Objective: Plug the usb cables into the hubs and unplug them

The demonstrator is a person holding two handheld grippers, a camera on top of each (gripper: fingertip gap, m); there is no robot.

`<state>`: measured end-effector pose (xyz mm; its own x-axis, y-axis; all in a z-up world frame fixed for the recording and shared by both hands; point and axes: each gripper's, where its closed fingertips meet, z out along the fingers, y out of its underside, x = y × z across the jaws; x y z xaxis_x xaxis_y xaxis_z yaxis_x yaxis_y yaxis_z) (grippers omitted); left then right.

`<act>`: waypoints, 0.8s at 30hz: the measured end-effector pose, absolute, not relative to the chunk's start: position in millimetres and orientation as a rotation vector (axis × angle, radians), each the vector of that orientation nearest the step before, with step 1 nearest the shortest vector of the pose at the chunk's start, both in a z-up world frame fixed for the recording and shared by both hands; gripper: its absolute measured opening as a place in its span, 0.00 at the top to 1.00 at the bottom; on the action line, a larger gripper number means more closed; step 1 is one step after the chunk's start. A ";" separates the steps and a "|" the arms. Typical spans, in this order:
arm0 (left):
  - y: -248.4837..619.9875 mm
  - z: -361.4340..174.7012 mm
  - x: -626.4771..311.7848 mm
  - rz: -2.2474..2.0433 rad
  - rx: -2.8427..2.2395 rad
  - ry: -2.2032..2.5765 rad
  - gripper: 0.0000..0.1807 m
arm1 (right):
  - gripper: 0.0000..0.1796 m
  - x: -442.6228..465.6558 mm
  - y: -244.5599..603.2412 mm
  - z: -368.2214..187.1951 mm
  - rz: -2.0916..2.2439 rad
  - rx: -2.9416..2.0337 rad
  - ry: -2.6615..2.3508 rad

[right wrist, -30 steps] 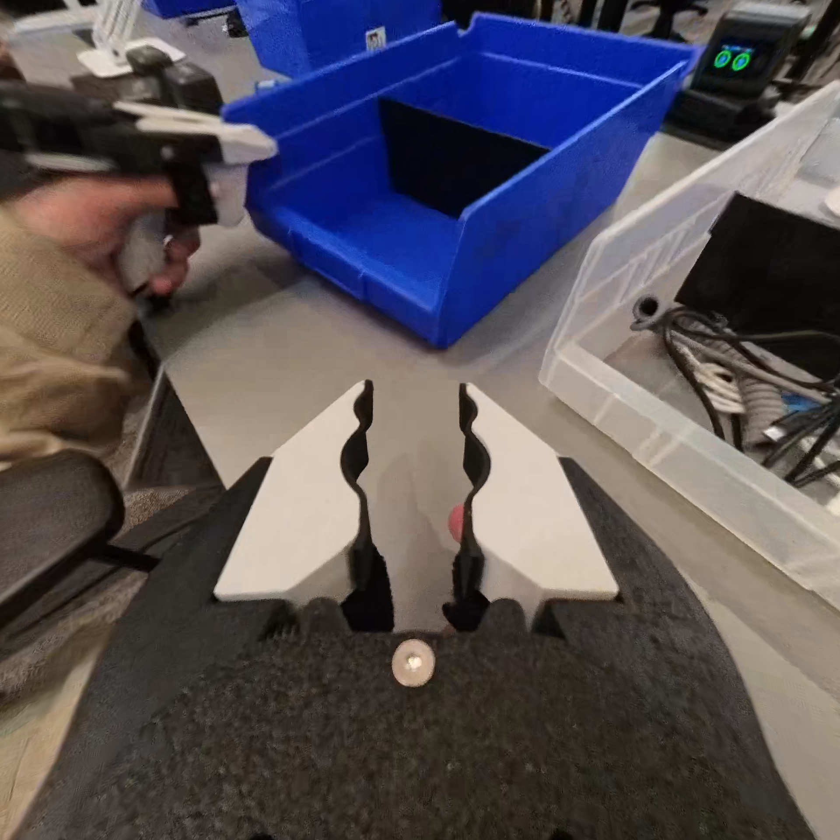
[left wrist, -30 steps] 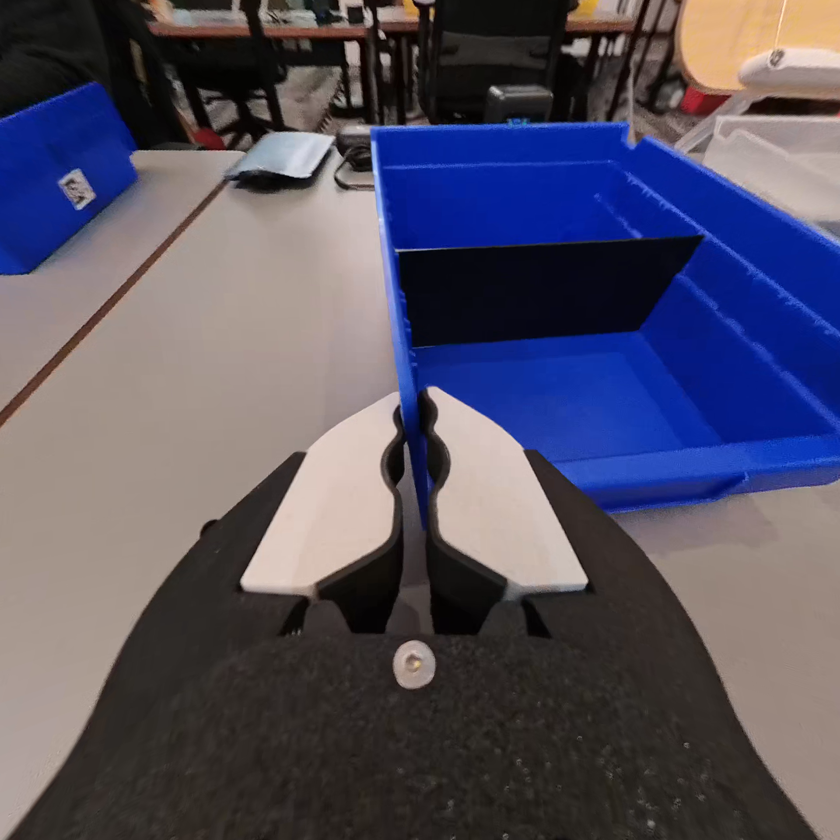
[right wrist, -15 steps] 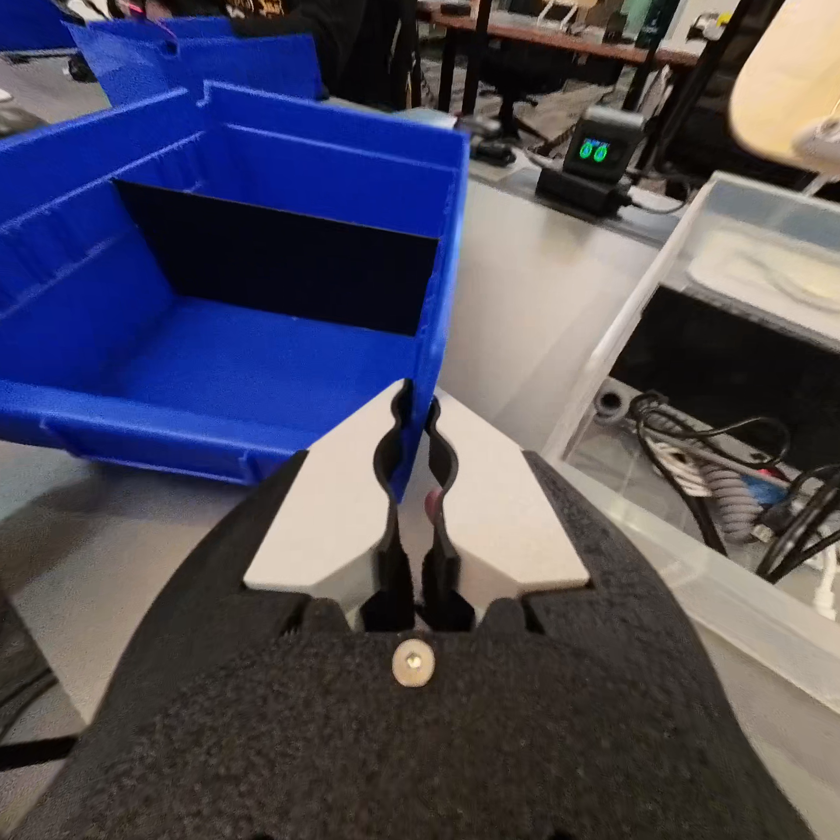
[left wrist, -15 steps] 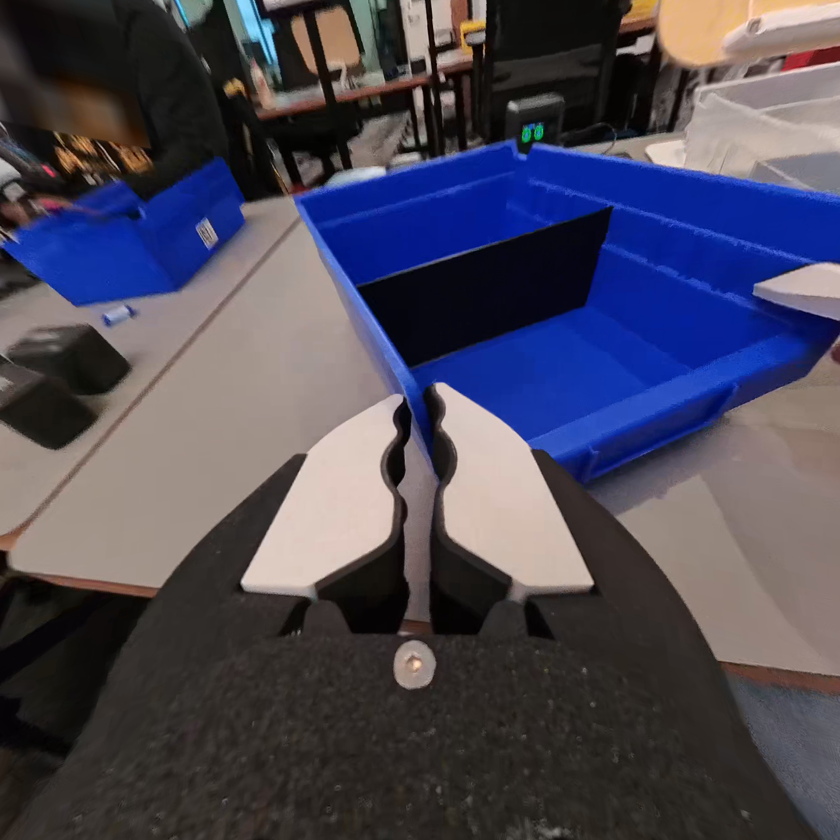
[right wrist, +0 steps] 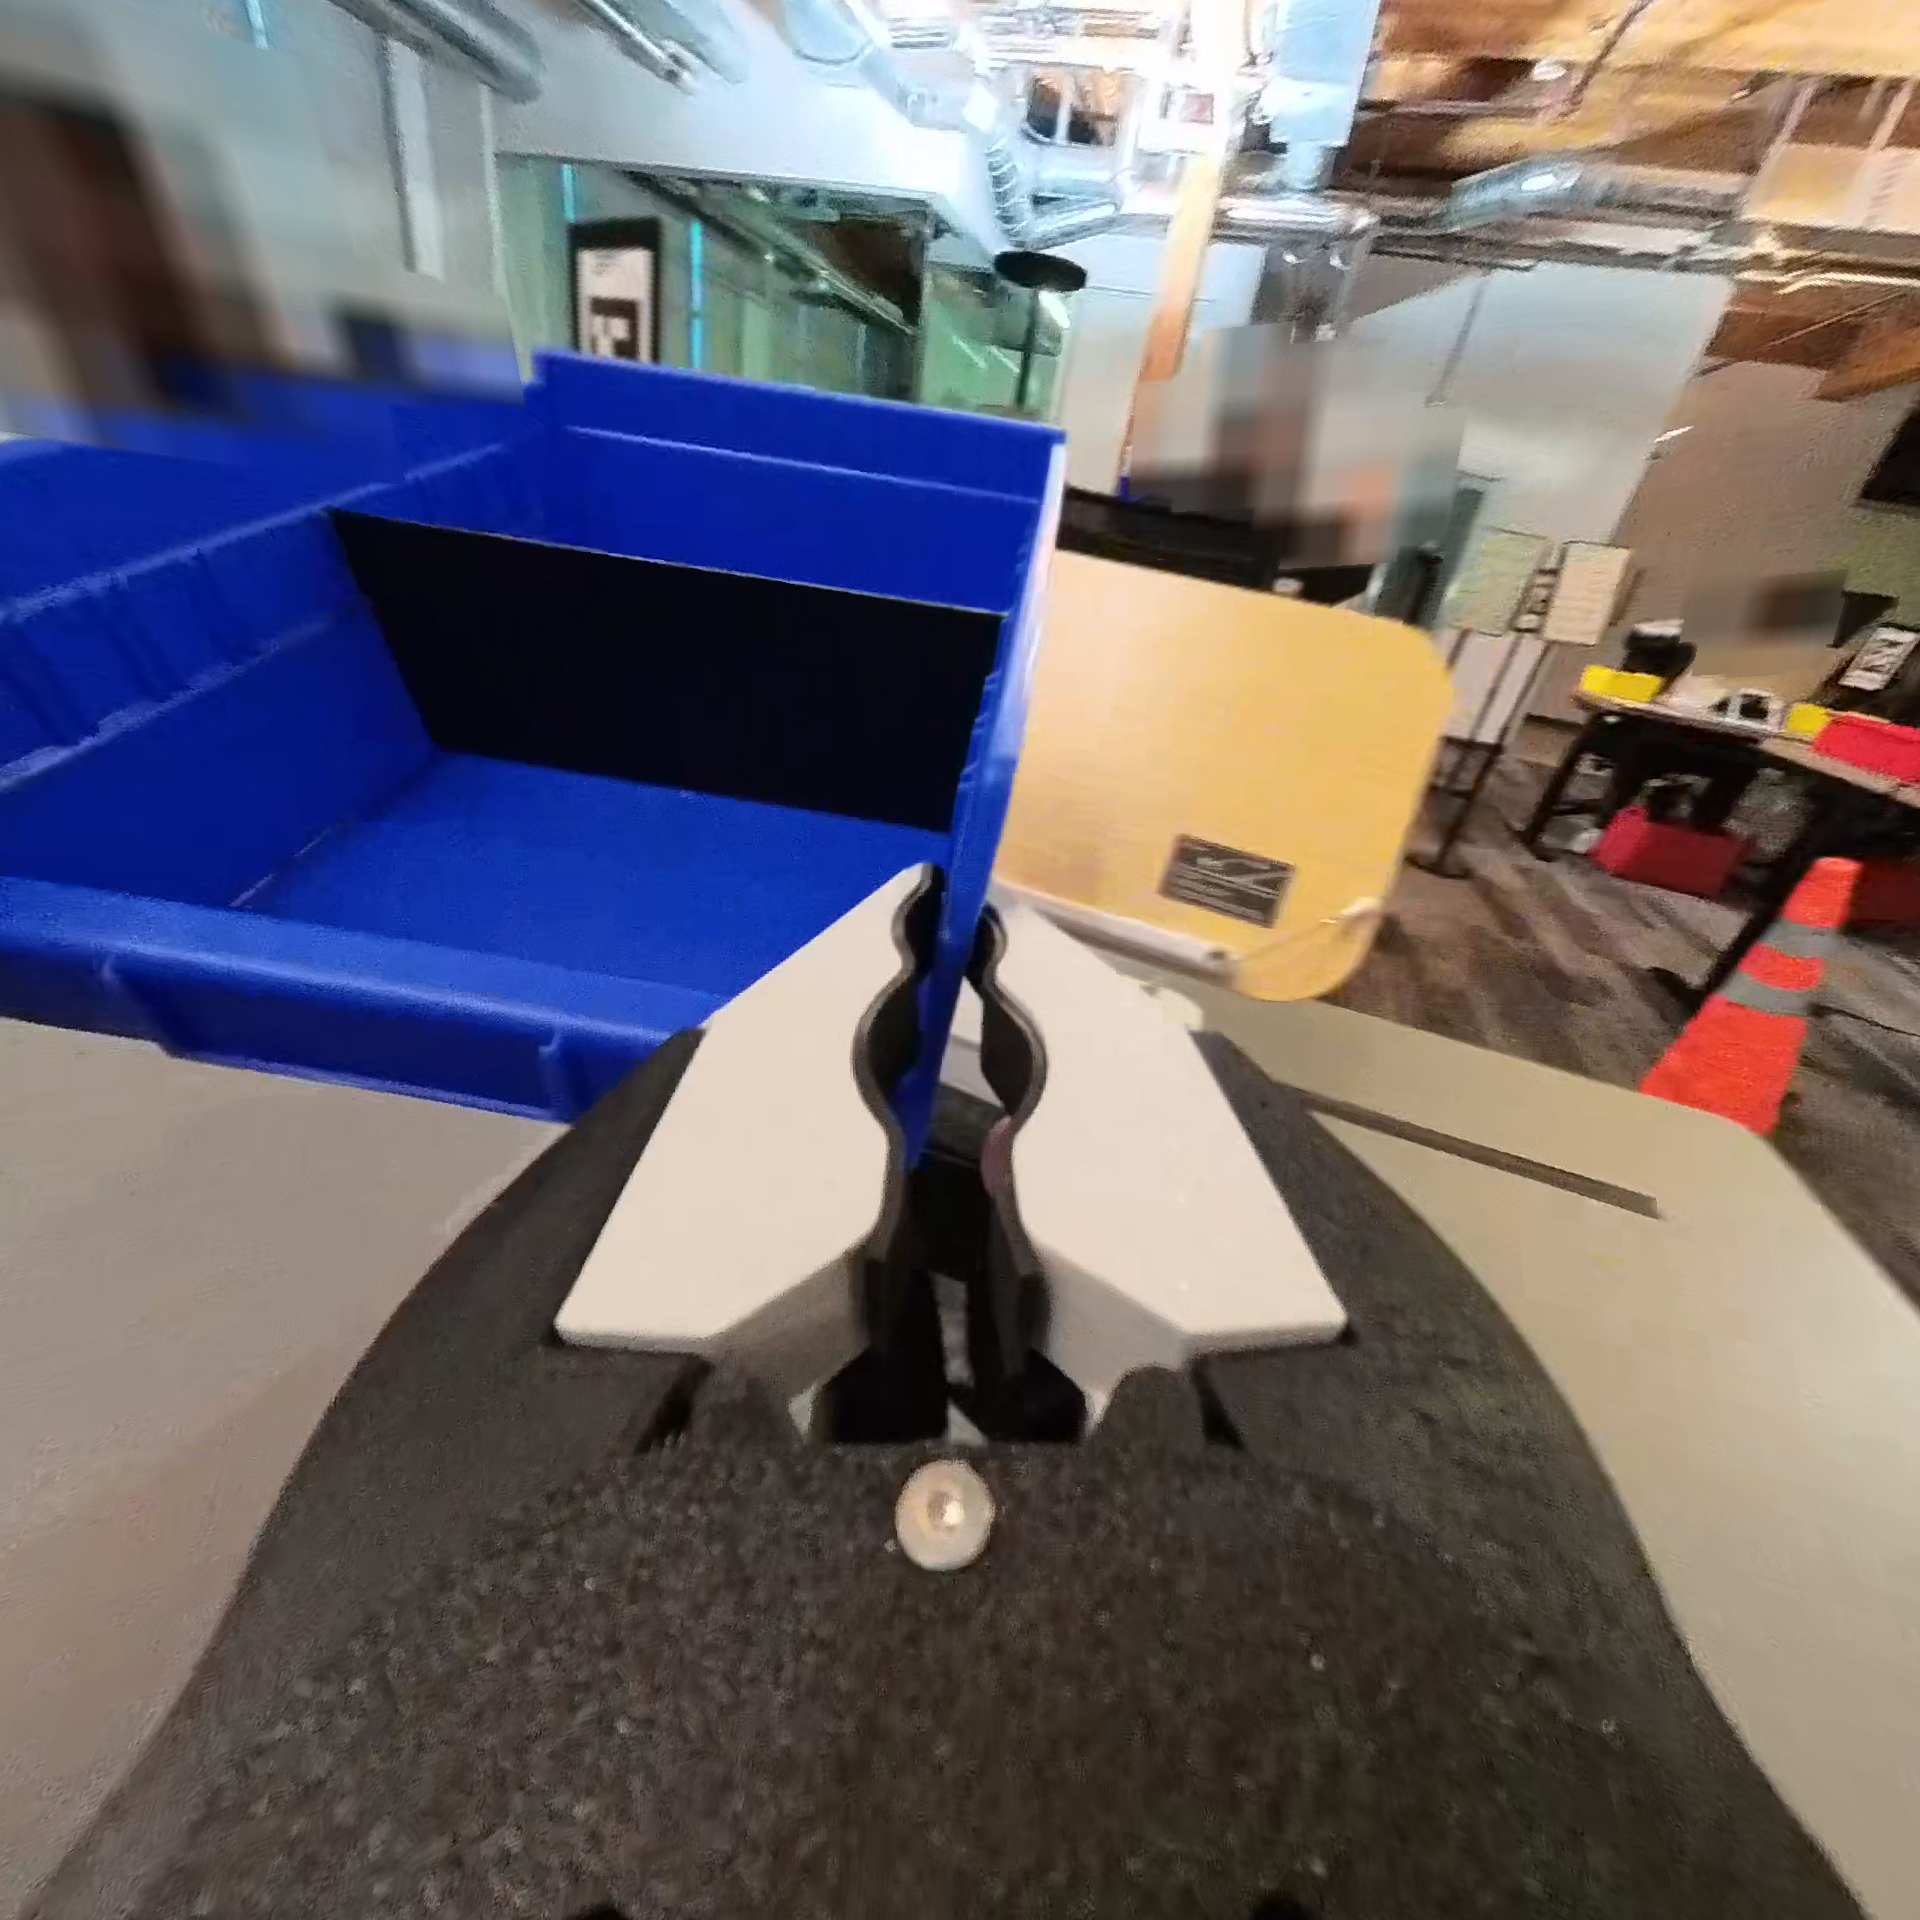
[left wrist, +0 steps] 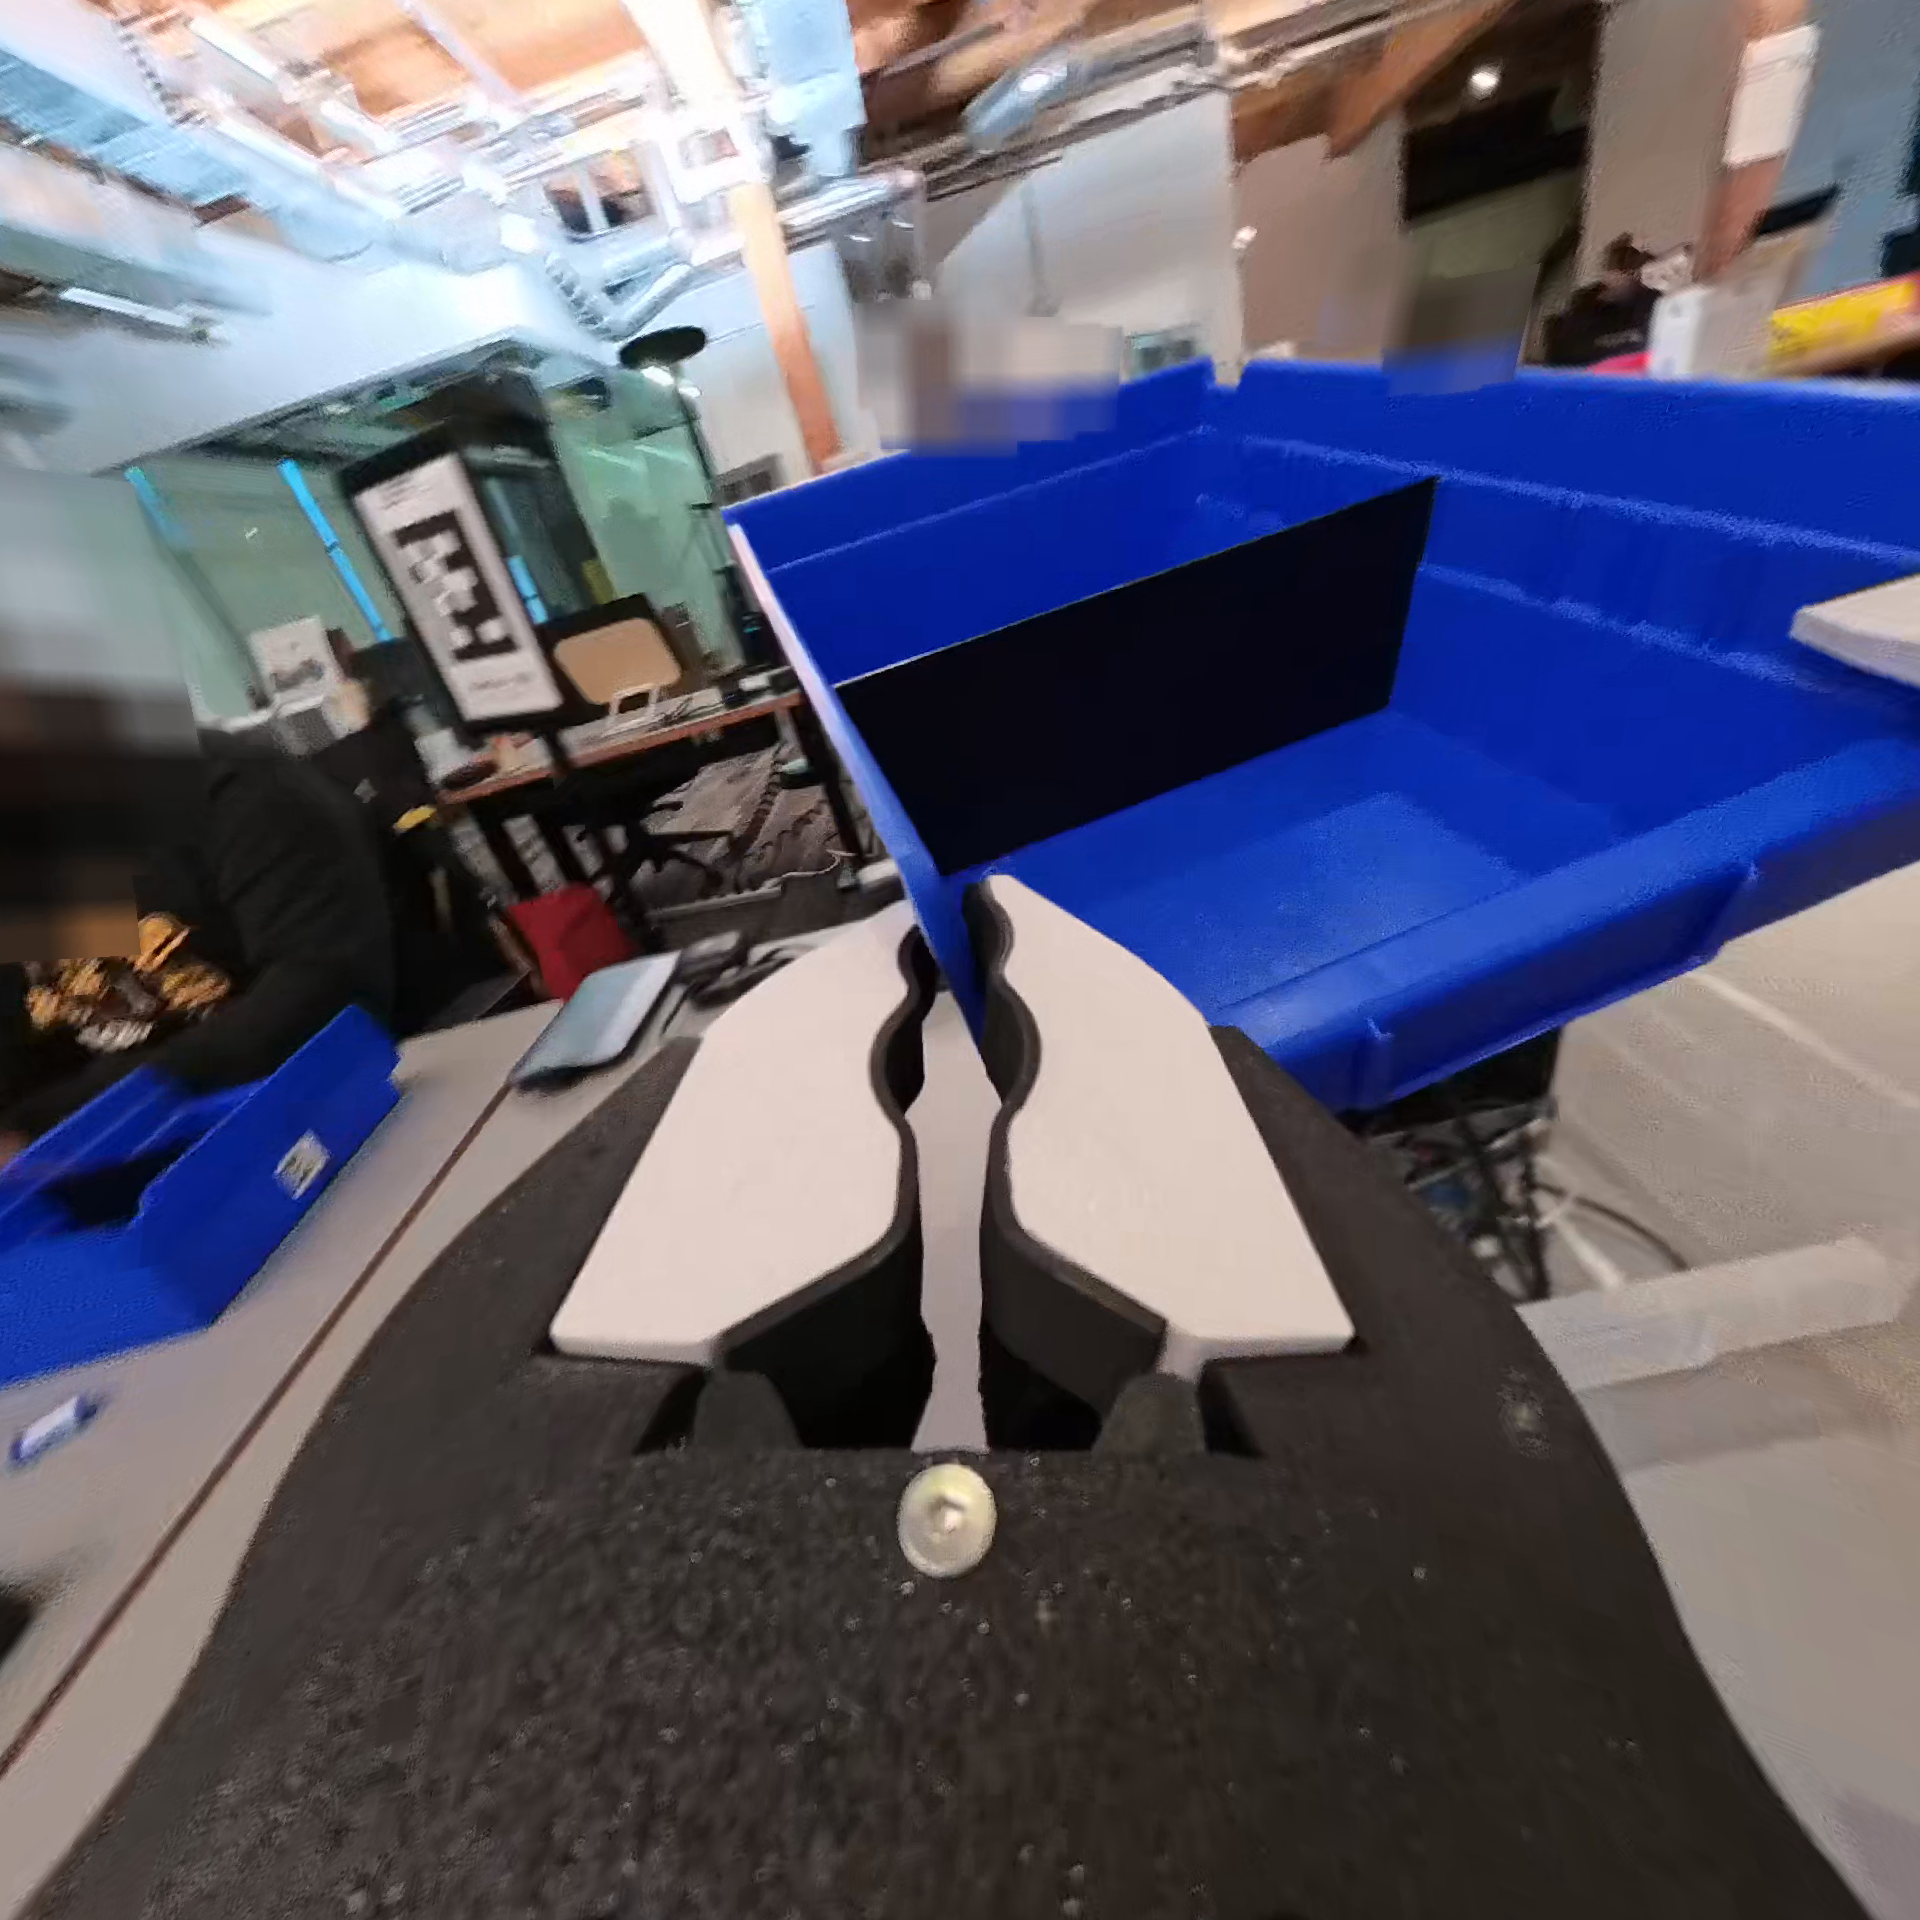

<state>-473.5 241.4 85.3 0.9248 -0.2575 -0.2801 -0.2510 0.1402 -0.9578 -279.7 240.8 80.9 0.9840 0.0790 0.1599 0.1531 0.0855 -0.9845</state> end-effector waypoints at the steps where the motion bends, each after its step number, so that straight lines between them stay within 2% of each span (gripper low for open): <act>1: 246.7 91.6 -443.7 0.011 -1.448 0.473 0.97 | 0.98 -250.4 238.6 83.1 -0.092 -1.505 -0.171; 6: 258.6 90.3 -278.2 -0.130 -1.459 0.629 0.97 | 0.98 -92.3 215.7 61.3 -0.134 -1.627 0.053; 13: 242.1 -10.3 -101.1 -0.235 -1.560 0.716 0.97 | 0.98 80.1 179.8 -41.4 -0.182 -1.763 0.159; 17: 235.9 -77.4 -58.6 -0.285 -1.688 0.710 0.98 | 0.99 125.1 171.9 -89.3 -0.235 -1.884 0.176; 24: 240.4 -110.5 -54.3 -0.346 -1.771 0.670 0.96 | 0.99 134.8 195.5 -118.4 -0.147 -1.984 0.259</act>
